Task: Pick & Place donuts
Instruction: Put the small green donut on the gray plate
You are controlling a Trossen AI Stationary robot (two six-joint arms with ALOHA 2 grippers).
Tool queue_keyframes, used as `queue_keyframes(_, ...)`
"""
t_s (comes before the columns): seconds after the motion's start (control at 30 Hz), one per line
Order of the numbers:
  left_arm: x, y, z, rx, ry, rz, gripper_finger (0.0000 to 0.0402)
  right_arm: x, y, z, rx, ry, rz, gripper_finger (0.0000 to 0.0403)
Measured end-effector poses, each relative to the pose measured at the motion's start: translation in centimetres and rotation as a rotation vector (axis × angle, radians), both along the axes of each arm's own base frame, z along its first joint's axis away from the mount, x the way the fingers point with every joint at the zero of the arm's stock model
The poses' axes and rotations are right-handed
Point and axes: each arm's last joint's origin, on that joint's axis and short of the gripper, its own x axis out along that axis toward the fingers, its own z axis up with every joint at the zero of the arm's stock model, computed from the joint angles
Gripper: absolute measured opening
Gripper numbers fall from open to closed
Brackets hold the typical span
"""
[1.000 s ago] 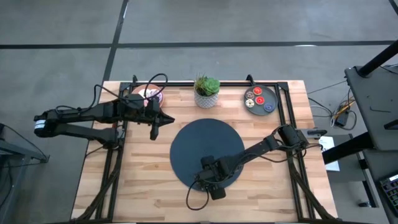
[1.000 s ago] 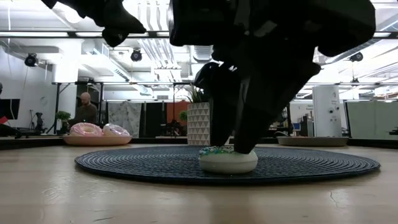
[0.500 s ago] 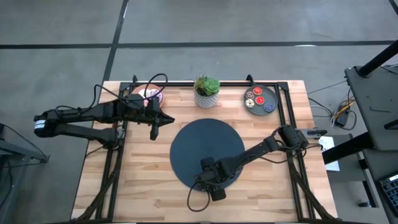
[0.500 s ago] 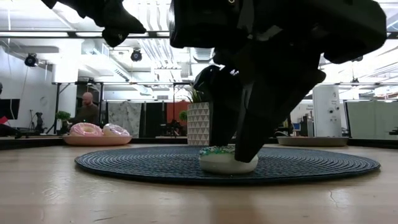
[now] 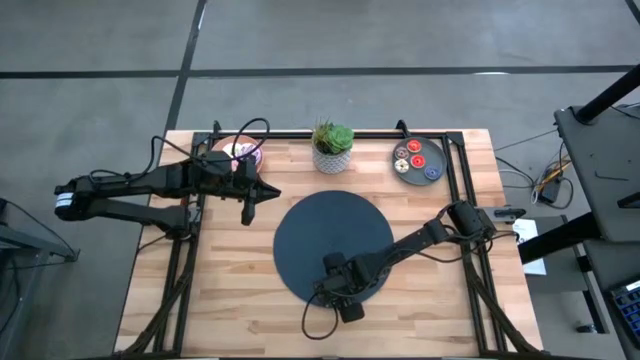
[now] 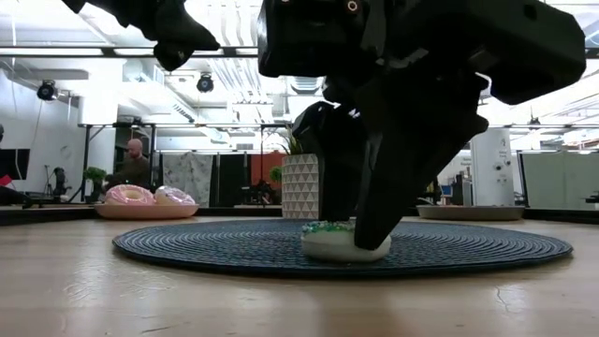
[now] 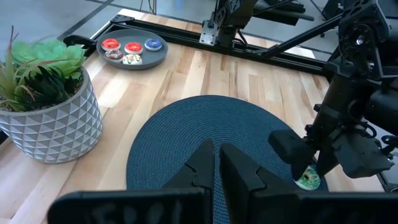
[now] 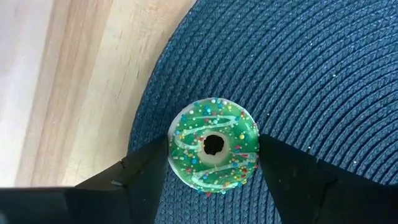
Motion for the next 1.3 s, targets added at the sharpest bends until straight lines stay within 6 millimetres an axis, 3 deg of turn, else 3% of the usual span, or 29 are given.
queue_keyframes(1.0,0.0,0.0,0.0,0.000,0.000,0.000,0.0000,-0.2,-0.1,-0.2,-0.004,0.013,-0.003,0.0198)
queue_keyframes(1.3,0.0,0.0,0.1,-0.003,-0.010,0.002,0.0000,0.0,0.0,1.7,0.001,0.037,-0.042,0.0198)
